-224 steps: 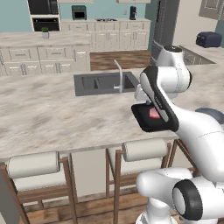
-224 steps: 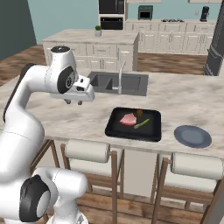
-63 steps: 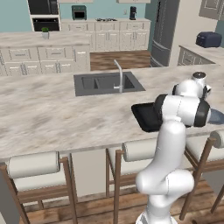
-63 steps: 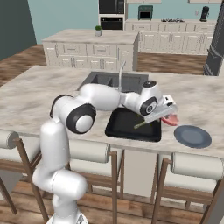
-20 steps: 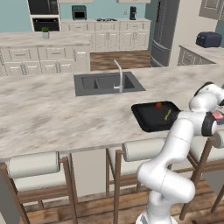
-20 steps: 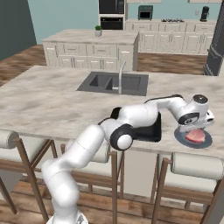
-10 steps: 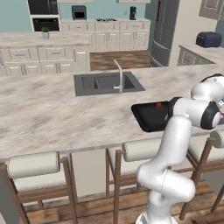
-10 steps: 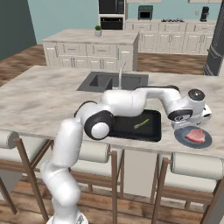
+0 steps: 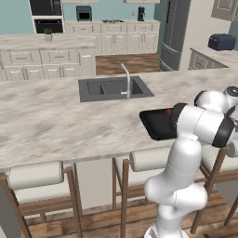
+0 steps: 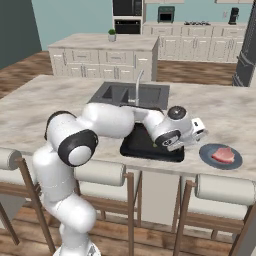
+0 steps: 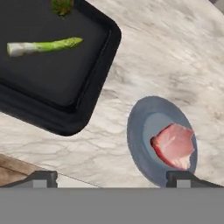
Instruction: Create a steak meal by picking up the steak and asparagus from the tray and placing them on the plate. Leave the strawberry on the tray.
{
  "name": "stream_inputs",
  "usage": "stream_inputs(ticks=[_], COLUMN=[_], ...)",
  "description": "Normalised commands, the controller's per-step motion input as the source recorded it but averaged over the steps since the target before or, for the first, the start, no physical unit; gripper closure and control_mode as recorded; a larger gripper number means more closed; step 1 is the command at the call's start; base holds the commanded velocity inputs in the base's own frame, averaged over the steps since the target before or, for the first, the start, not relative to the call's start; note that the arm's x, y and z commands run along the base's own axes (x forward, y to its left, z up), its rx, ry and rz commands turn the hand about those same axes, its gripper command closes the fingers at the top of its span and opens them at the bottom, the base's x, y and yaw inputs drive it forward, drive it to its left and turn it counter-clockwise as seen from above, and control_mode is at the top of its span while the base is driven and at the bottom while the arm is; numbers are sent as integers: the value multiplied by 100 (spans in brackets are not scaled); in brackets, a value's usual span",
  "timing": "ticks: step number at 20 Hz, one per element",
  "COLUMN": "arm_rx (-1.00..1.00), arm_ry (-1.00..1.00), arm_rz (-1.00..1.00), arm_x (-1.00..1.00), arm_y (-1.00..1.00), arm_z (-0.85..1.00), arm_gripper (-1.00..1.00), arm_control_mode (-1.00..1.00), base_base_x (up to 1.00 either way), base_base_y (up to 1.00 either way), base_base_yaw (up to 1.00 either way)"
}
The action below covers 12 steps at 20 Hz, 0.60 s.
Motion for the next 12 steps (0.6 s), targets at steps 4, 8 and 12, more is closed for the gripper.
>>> stream_inputs(ticks=[4,8,12], arm_rx=[5,19,24], arm_ry=[0,2,4], arm_rz=[-14,-17,-18], arm_x=[0,0,0], arm_y=[75,52,31], arm_z=[66,79,40], arm_gripper=[-100,-100,-100], arm_control_mode=[-100,-100,-100], base_base_x=[0,0,0], base_base_y=[0,0,0], base_base_yaw=[0,0,0])
